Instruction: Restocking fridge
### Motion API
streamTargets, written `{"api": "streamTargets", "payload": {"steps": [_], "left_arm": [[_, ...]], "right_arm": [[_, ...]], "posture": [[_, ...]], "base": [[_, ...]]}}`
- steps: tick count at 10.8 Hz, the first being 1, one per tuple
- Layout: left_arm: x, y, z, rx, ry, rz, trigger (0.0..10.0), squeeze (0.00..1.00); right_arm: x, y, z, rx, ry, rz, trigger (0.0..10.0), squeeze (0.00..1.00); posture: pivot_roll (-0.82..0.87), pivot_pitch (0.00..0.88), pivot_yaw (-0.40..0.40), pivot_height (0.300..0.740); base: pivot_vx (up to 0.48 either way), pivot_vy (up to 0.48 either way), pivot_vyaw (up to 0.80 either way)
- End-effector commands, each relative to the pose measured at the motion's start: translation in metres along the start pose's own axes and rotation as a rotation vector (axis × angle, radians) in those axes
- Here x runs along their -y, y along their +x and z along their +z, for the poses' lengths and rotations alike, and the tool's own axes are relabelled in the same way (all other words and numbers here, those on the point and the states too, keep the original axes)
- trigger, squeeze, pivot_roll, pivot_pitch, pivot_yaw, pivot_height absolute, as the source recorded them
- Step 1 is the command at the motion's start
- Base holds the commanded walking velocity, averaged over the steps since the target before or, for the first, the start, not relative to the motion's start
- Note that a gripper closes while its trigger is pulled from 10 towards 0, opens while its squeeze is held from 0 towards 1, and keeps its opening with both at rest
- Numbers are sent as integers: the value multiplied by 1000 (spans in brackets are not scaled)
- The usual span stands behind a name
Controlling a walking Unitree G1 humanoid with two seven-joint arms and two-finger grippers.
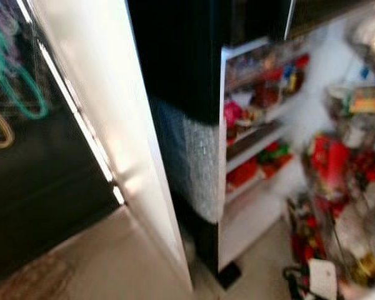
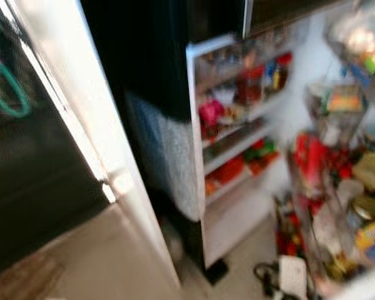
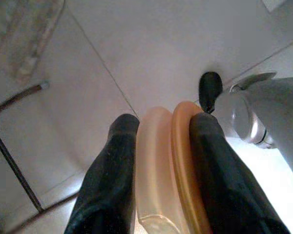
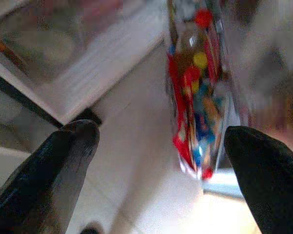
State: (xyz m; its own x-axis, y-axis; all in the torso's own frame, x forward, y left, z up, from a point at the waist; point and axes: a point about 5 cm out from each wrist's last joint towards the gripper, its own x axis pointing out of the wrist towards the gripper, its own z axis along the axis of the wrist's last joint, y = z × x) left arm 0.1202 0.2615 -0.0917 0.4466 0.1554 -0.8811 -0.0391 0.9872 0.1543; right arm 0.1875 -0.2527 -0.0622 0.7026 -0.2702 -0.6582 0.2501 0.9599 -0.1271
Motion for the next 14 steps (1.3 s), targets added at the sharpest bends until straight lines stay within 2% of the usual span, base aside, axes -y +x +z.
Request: {"api": "streamTargets", "payload": {"steps": [1,2,4,5,7,9,11,12,13,14], "left_arm": [[-9,-2,-3,-6,-5,22,10000,0],[-6,-1,-1,-3,-4,18,10000,0],[7,1,0,-6,2,8,10000,0],[10,2,2,-9,4,6,10000,0],[16,3,3,-13,3,5,10000,0],[9,1,-4,-24,12,10,10000,0],[0,0,-4,-23,16,18,10000,0],[8,2,1,-10,21,7,10000,0],[27,5,9,4,28,-15,10000,0],[34,6,11,8,31,-24,10000,0]], "right_arm": [[-9,3,11,52,-2,33,10000,0],[-11,3,19,108,-67,69,10000,0],[-2,1,36,241,-105,63,10000,0],[0,0,44,299,-85,50,10000,0],[7,-9,54,450,-20,-69,10000,0],[15,-20,55,547,25,-176,10000,0],[29,-25,60,579,28,-284,10000,0],[39,-26,66,596,40,-343,10000,0],[41,-25,73,610,44,-347,10000,0],[43,-25,76,611,33,-378,10000,0]], "posture": [[-64,0,53,740],[-65,0,54,740],[-73,0,55,740],[-72,0,54,740],[-69,0,52,740],[-86,0,56,740],[-91,0,55,740],[-91,0,53,740],[-91,0,52,740],[-92,0,52,740]], "base": [[0,0,0],[0,0,0],[0,0,0],[0,0,0],[0,0,0],[0,0,0],[0,0,0],[0,0,0],[0,0,0],[0,0,0]]}}
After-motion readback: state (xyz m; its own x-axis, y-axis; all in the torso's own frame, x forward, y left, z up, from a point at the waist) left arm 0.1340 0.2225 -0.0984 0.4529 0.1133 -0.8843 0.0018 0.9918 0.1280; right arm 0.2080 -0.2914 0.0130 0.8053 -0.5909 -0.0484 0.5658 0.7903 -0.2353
